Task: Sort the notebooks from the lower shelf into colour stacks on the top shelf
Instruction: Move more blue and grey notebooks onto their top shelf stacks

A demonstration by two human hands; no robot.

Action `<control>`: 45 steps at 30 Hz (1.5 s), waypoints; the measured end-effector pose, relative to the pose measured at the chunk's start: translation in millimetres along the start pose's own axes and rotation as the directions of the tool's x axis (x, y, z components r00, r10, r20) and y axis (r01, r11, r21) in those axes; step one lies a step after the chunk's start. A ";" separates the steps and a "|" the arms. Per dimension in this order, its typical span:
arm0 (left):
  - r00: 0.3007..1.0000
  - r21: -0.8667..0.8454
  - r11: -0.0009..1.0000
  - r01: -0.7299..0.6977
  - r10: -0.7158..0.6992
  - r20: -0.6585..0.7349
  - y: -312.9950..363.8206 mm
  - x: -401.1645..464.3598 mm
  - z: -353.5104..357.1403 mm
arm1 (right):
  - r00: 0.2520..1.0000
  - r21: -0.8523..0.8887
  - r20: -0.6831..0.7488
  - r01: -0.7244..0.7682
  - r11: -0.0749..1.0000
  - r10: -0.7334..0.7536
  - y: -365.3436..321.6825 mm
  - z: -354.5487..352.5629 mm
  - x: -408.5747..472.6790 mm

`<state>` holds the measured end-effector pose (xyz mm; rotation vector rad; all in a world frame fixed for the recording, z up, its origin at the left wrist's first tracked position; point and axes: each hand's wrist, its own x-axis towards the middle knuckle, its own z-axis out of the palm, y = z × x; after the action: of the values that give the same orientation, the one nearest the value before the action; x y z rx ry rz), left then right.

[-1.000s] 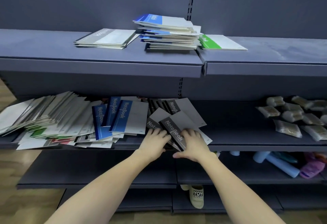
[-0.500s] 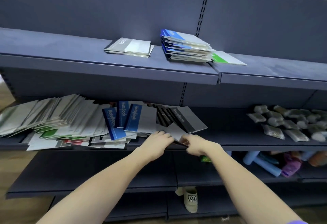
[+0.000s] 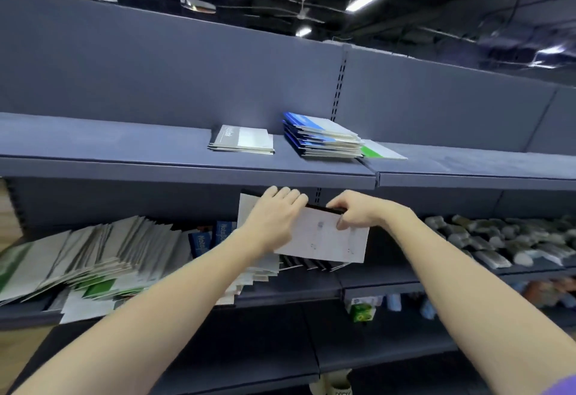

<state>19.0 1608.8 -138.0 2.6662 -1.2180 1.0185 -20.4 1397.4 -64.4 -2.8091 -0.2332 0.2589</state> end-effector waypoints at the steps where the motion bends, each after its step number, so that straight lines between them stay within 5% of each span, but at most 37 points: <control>1: 0.999 0.001 0.999 -0.032 0.032 -0.041 -6.1 3.3 -10.3 | 1.000 0.004 -0.023 0.020 1.000 -0.020 -6.4 -11.9 -4.3; 7: 0.964 0.127 0.988 -0.089 0.118 -0.238 -29.4 16.5 -75.3 | 0.977 0.073 -0.205 0.072 0.995 -0.056 -31.8 -67.9 -25.6; 14: 0.970 0.231 0.970 0.081 -0.024 -0.240 -70.5 41.9 -143.5 | 0.889 0.243 -0.438 0.262 0.934 -0.135 -67.1 -103.6 -22.6; 21: 0.969 0.326 0.932 0.157 -0.081 -0.234 -110.4 57.8 -166.6 | 0.665 0.137 -0.734 0.342 0.930 -0.136 -104.9 -107.1 13.2; 25: 0.958 0.395 0.873 0.287 -0.252 -0.137 -131.2 46.0 -159.2 | 0.571 -0.016 -0.801 0.280 0.960 -0.180 -134.5 -83.5 44.6; 29: 0.907 0.412 0.829 0.378 -0.420 0.014 -156.9 14.3 -131.9 | 0.676 -0.363 -0.666 0.074 0.929 -0.314 -171.3 -57.8 72.8; 33: 0.833 0.445 0.767 0.462 -0.548 0.081 -191.0 -13.9 -115.4 | 0.806 -0.571 -0.513 -0.062 0.818 -0.296 -202.3 -34.4 93.6; 38: 0.716 0.271 0.729 0.628 -0.678 0.167 -222.5 -18.8 -93.9 | 0.876 -0.421 -0.447 -0.026 0.906 -0.182 -206.0 -31.8 136.0; 43: 0.715 0.210 0.726 0.655 -0.685 0.140 -237.7 -5.7 -78.6 | 0.940 -0.194 -0.291 0.124 0.973 -0.178 -172.9 -40.5 170.8; 45: 0.723 0.216 0.729 0.649 -0.680 0.120 -239.9 0.4 -72.9 | 0.915 -0.113 -0.340 0.190 0.975 -0.218 -156.2 -32.3 178.6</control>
<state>144.0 1795.5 -26.7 2.9869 -0.0926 0.7566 138.9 1568.2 -11.6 -2.8127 -0.4569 -0.3057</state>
